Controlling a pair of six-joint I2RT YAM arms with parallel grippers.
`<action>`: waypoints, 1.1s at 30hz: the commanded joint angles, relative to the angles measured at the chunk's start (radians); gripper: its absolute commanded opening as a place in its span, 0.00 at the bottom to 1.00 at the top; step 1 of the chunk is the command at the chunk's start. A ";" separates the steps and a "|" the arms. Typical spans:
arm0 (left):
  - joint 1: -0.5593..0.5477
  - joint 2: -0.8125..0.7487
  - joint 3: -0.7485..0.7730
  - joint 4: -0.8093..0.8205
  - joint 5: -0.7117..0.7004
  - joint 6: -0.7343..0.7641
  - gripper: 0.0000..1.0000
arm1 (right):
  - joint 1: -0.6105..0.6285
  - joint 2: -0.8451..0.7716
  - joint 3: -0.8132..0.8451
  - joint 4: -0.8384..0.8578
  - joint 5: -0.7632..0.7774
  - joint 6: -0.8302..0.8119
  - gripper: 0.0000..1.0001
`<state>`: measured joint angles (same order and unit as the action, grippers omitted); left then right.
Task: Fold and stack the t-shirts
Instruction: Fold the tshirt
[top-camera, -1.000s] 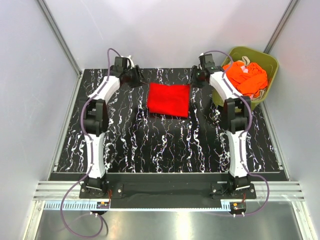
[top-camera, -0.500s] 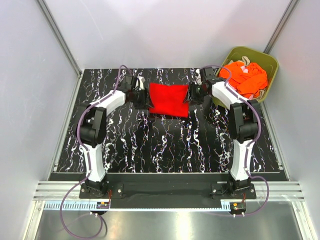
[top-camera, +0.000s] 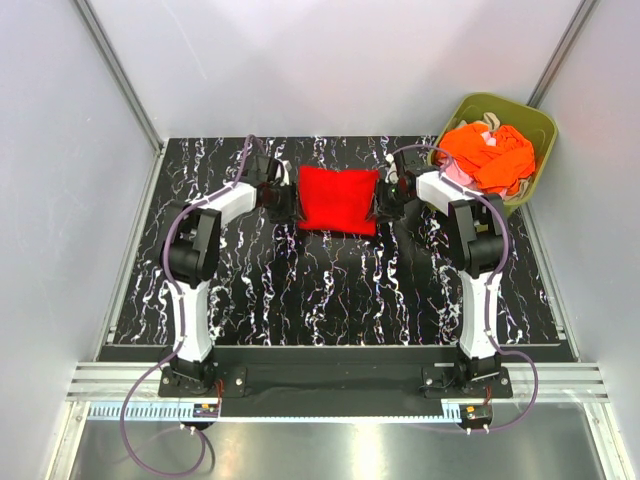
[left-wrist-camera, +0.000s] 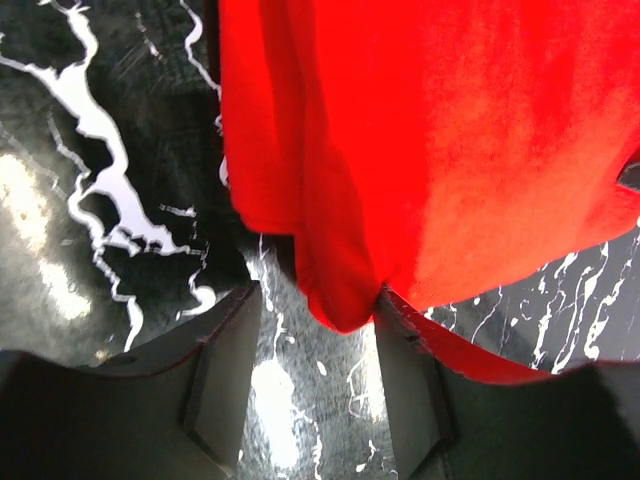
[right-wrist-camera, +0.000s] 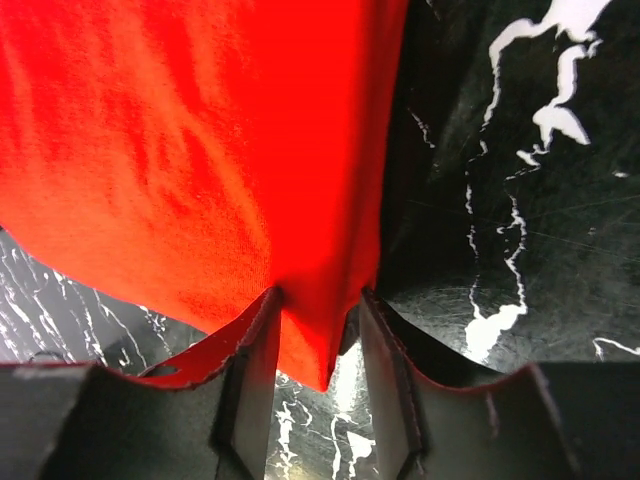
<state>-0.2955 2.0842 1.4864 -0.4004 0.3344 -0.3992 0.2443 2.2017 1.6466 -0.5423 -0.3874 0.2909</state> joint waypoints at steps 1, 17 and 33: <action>-0.004 0.031 0.052 0.032 0.038 0.000 0.48 | 0.007 -0.003 -0.007 0.045 -0.025 -0.016 0.43; -0.025 -0.199 -0.168 -0.129 -0.204 -0.043 0.00 | 0.044 -0.247 -0.335 0.097 0.002 0.014 0.00; -0.082 -0.358 -0.250 -0.281 -0.383 -0.050 0.36 | 0.161 -0.457 -0.513 0.125 0.097 0.122 0.36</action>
<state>-0.3870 1.7664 1.1519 -0.6052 0.0795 -0.4629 0.4061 1.8297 1.1091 -0.3916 -0.3656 0.3874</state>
